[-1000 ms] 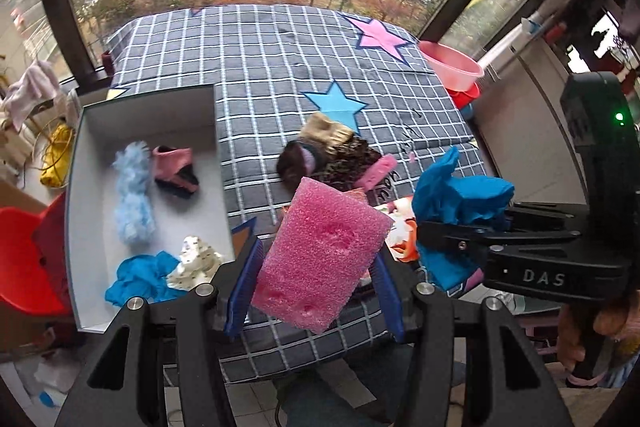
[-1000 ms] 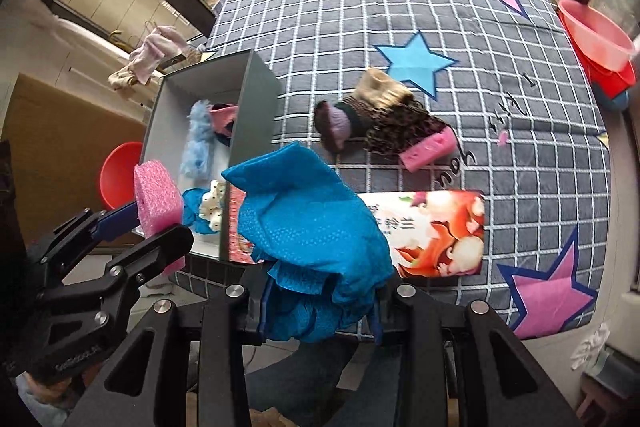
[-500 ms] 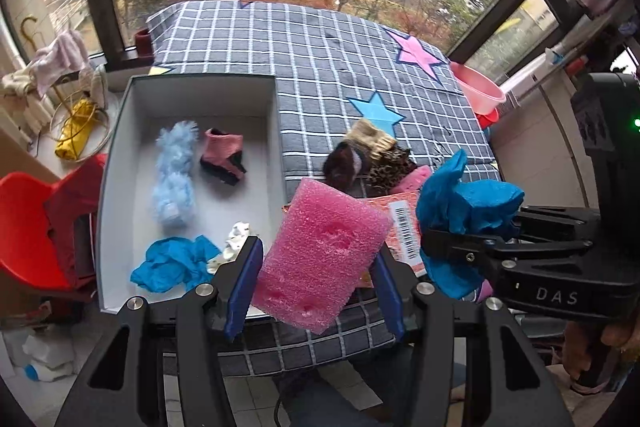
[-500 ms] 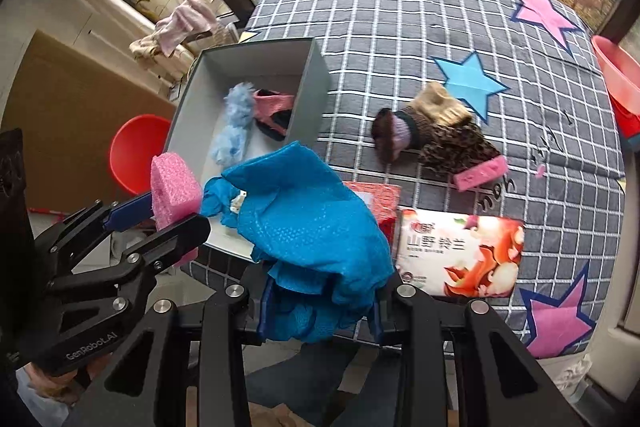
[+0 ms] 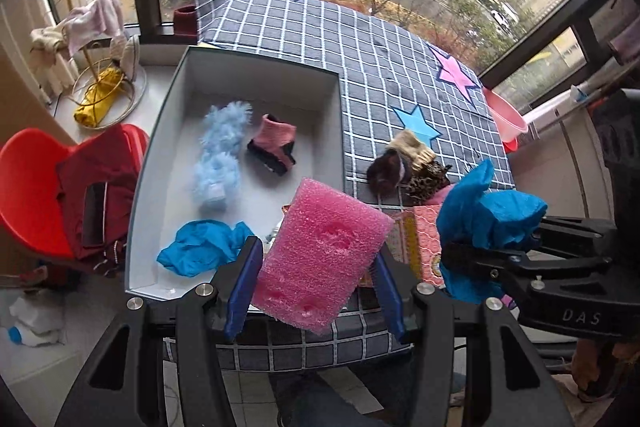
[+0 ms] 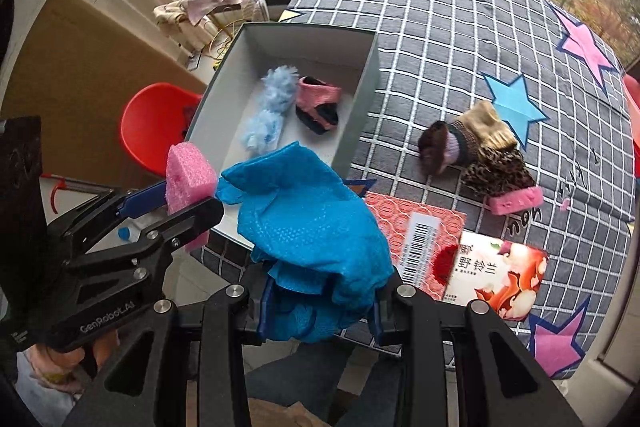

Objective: Organize soft objects
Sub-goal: 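Carry the pink sponge and blue cloth with both tools over the box, then open both tools to drop the sponge and blue cloth into the box, then move both tools back to the pile of soft items, then grasp the beige knit glove with left tool while right tool grasps the pink foam strip, then lift the beige glove with left tool while right tool lifts the pink foam strip, then carry the beige glove and pink foam strip with both tools toward the white box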

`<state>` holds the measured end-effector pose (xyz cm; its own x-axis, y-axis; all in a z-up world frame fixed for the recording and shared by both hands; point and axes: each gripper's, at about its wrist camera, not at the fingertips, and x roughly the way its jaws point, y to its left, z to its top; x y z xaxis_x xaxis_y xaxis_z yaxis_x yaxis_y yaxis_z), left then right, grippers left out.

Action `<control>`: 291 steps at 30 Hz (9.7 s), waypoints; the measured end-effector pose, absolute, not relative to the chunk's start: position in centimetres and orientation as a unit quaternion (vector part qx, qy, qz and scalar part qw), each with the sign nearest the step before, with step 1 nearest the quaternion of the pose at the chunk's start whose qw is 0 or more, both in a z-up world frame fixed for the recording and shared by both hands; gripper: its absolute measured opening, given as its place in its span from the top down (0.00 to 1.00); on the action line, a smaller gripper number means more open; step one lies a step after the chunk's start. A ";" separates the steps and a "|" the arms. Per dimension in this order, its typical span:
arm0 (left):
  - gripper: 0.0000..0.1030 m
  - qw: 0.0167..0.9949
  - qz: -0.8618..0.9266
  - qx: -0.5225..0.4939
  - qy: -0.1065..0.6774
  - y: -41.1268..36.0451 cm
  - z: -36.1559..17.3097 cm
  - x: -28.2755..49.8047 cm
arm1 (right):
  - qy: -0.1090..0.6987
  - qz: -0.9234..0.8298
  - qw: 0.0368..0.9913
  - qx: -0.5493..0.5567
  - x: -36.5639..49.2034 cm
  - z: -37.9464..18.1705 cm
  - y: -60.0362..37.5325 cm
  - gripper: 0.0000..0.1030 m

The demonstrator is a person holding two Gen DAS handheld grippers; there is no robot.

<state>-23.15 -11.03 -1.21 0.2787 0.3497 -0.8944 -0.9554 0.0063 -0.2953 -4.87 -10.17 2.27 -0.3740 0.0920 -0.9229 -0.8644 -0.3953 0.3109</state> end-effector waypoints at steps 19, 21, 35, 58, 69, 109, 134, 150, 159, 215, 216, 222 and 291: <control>0.44 0.620 0.524 -0.498 0.304 -9.7 -2.0 -25.5 | 0.428 0.707 0.322 -0.461 -7.1 1.9 -8.8 0.66; 0.44 0.619 0.524 -0.499 0.305 -9.5 -2.1 -25.7 | 0.430 0.706 0.320 -0.462 -7.2 1.8 -8.5 0.66; 0.44 0.594 0.534 -0.518 0.305 -8.6 -3.8 -26.9 | 0.451 0.699 0.303 -0.465 -9.0 0.7 -6.2 0.66; 0.44 0.555 0.544 -0.544 0.317 -5.5 -7.4 -27.9 | 0.483 0.675 0.305 -0.468 -12.2 -2.3 -1.1 0.66; 0.23 0.526 0.551 -0.557 0.331 -5.6 -8.4 -27.7 | 0.473 0.682 0.299 -0.471 -13.1 -2.1 -1.1 0.54; 0.00 0.615 0.452 -0.535 0.363 1.4 -4.2 -15.1 | 0.593 0.575 0.425 -0.370 10.8 -3.9 3.3 0.00; 0.00 0.534 0.406 -0.533 0.516 9.3 -11.4 -2.1 | 0.430 0.572 0.438 -0.544 9.7 -17.0 3.9 0.00; 0.00 0.472 0.367 -0.572 0.561 12.4 -20.6 2.2 | 0.562 0.510 0.534 -0.371 28.1 -16.9 5.5 0.00; 0.00 0.478 0.378 -0.585 0.535 13.9 -22.2 2.7 | 0.569 0.522 0.534 -0.343 31.0 -16.9 3.7 0.00; 0.61 0.587 0.403 -0.471 0.520 12.2 -11.2 8.6 | 0.573 0.543 0.516 -0.333 29.5 -14.6 2.5 0.29; 0.61 0.595 0.399 -0.469 0.516 11.9 -10.3 9.2 | 0.574 0.544 0.515 -0.330 29.0 -14.5 2.3 0.29; 0.61 0.630 0.376 -0.450 0.509 9.3 -7.2 9.5 | 0.575 0.546 0.521 -0.316 28.4 -13.0 1.2 0.29; 0.61 0.611 0.516 -0.506 0.324 -8.2 -1.9 -20.4 | 0.419 0.687 0.419 -0.421 2.9 1.9 -12.1 0.29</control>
